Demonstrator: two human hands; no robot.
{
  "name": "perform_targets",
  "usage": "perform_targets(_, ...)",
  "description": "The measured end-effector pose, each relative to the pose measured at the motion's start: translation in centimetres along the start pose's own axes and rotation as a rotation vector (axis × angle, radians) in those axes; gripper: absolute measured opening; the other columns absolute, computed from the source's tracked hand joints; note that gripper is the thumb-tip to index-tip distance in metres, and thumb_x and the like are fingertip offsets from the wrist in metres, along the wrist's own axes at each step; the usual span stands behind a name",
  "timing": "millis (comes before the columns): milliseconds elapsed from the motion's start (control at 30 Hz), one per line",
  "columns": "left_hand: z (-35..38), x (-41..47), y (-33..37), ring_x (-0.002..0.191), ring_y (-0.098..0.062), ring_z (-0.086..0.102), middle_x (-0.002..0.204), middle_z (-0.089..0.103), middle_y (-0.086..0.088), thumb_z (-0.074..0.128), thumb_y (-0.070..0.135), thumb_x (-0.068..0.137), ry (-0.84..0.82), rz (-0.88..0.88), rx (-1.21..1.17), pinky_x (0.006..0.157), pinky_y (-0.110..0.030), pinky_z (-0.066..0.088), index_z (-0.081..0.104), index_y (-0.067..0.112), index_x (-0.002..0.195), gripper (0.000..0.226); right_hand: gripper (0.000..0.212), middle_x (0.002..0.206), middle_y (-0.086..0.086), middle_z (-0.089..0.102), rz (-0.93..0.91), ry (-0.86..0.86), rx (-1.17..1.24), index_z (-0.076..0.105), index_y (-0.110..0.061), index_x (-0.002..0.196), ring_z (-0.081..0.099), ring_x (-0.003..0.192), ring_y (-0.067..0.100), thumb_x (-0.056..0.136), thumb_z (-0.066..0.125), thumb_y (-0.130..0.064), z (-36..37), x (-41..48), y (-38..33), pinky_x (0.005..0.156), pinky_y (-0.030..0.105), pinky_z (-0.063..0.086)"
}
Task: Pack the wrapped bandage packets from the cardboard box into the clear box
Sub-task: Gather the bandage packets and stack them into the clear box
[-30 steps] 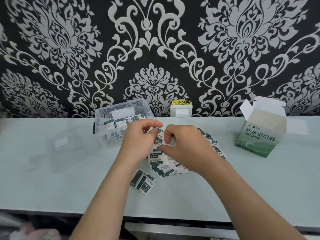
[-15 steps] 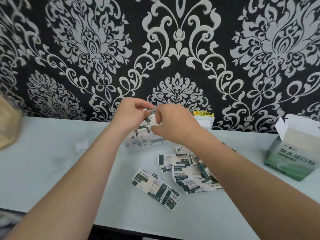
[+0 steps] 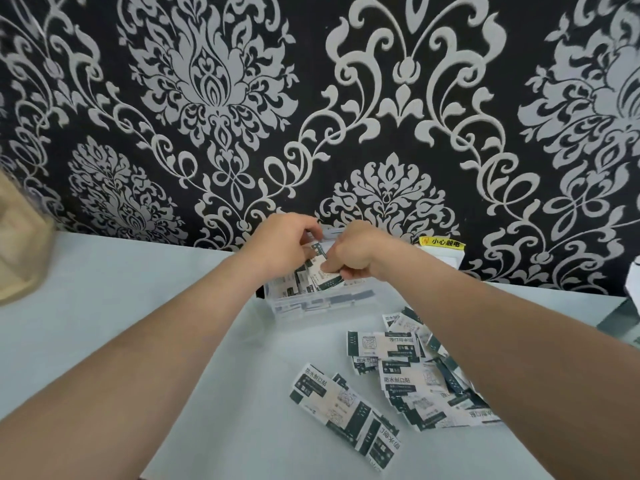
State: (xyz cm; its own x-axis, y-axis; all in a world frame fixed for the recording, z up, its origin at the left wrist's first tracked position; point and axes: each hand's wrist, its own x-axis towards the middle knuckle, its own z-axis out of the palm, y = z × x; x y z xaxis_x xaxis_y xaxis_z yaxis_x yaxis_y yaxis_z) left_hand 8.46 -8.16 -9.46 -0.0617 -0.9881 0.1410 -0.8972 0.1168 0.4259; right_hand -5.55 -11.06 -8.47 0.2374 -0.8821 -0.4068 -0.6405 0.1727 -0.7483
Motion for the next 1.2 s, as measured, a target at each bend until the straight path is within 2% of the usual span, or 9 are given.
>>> perform_targets(167, -0.9, -0.4, -0.8, 0.087, -0.014, 0.059, 0.088, 0.062, 0.013, 0.065, 0.011, 0.084, 0.05, 0.06, 0.16, 0.08, -0.038, 0.053, 0.069, 0.032, 0.101, 0.027, 0.026, 0.08, 0.014, 0.061, 0.029, 0.026, -0.08, 0.061, 0.003, 0.107, 0.058, 0.059, 0.017, 0.084, 0.071, 0.001, 0.5, 1.2, -0.2, 0.073, 0.027, 0.057)
perform_targets(333, -1.5, -1.6, -1.8, 0.096, -0.013, 0.045, 0.089, 0.053, 0.011, 0.053, 0.009, 0.081, -0.24, 0.099, 0.404, 0.085, -0.039, 0.051, 0.075, 0.032, 0.093, 0.033, 0.024, 0.079, 0.013, 0.064, 0.02, 0.012, -0.239, 0.058, 0.005, 0.11, 0.064, 0.076, 0.022, 0.088, 0.065, -0.001, 2.1, 1.9, -0.5, 0.091, 0.039, 0.055)
perform_targets(433, -1.6, -1.5, -1.8, 0.094, -0.014, 0.054, 0.092, 0.065, 0.009, 0.052, 0.016, 0.077, -0.287, 0.087, 0.442, 0.082, -0.04, 0.054, 0.076, 0.028, 0.086, 0.028, 0.014, 0.095, 0.016, 0.07, -0.06, 0.071, -0.383, 0.056, -0.001, 0.093, 0.07, 0.089, 0.028, 0.084, 0.067, -0.003, 3.0, 1.7, -0.6, 0.086, 0.043, 0.057)
perform_targets(600, -1.5, -1.3, -1.4, 0.089, -0.02, 0.062, 0.09, 0.07, 0.005, 0.051, 0.017, 0.077, -0.301, 0.067, 0.437, 0.078, -0.039, 0.056, 0.076, 0.026, 0.087, 0.028, 0.017, 0.068, 0.005, 0.058, -0.107, 0.136, -0.573, 0.053, -0.009, 0.07, 0.062, 0.073, 0.024, 0.077, 0.068, -0.003, 3.2, 0.9, -0.5, 0.061, 0.029, 0.05)
perform_targets(800, -1.3, -1.1, -1.6, 0.089, -0.018, 0.063, 0.089, 0.069, 0.009, 0.057, 0.017, 0.078, -0.265, 0.075, 0.364, 0.078, -0.038, 0.056, 0.076, 0.032, 0.089, 0.026, 0.016, 0.093, 0.013, 0.072, -0.11, 0.068, -0.523, 0.059, -0.003, 0.084, 0.071, 0.09, 0.026, 0.077, 0.073, -0.007, 3.1, 1.0, -0.9, 0.085, 0.039, 0.058)
perform_targets(867, -1.3, -1.1, -1.5, 0.09, -0.017, 0.062, 0.089, 0.069, 0.009, 0.057, 0.016, 0.078, -0.268, 0.08, 0.368, 0.078, -0.039, 0.056, 0.076, 0.033, 0.088, 0.028, 0.012, 0.085, 0.012, 0.072, -0.116, 0.071, -0.529, 0.06, -0.005, 0.08, 0.071, 0.082, 0.025, 0.077, 0.072, -0.006, 3.1, 1.0, -0.9, 0.081, 0.037, 0.058)
perform_targets(967, -1.4, -1.1, -1.4, 0.091, -0.017, 0.063, 0.091, 0.071, 0.01, 0.055, 0.014, 0.077, -0.251, 0.072, 0.367, 0.08, -0.038, 0.056, 0.076, 0.032, 0.089, 0.03, 0.013, 0.061, 0.005, 0.062, -0.159, 0.167, -0.546, 0.059, -0.009, 0.068, 0.062, 0.055, 0.019, 0.08, 0.062, -0.004, 2.5, 0.6, -0.8, 0.059, 0.026, 0.053)
perform_targets(1100, -2.6, -2.4, 0.5, 0.086, -0.005, 0.064, 0.087, 0.071, 0.014, 0.056, 0.009, 0.081, -0.162, 0.082, 0.187, 0.082, -0.027, 0.054, 0.076, 0.03, 0.087, 0.03, 0.015, 0.072, 0.012, 0.069, -0.266, 0.279, -0.325, 0.069, -0.002, 0.079, 0.061, 0.062, 0.021, 0.085, 0.057, -0.007, -0.1, -1.8, -0.2, 0.065, 0.032, 0.057)
perform_targets(1200, -3.4, -5.0, 3.4, 0.073, 0.001, 0.061, 0.076, 0.069, 0.019, 0.061, 0.011, 0.082, -0.247, 0.147, 0.075, 0.072, -0.016, 0.048, 0.076, 0.032, 0.082, 0.026, 0.019, 0.075, 0.015, 0.073, -0.344, 0.224, -0.216, 0.074, -0.003, 0.076, 0.059, 0.06, 0.018, 0.088, 0.061, -0.01, -2.1, -5.8, 1.6, 0.061, 0.032, 0.051)
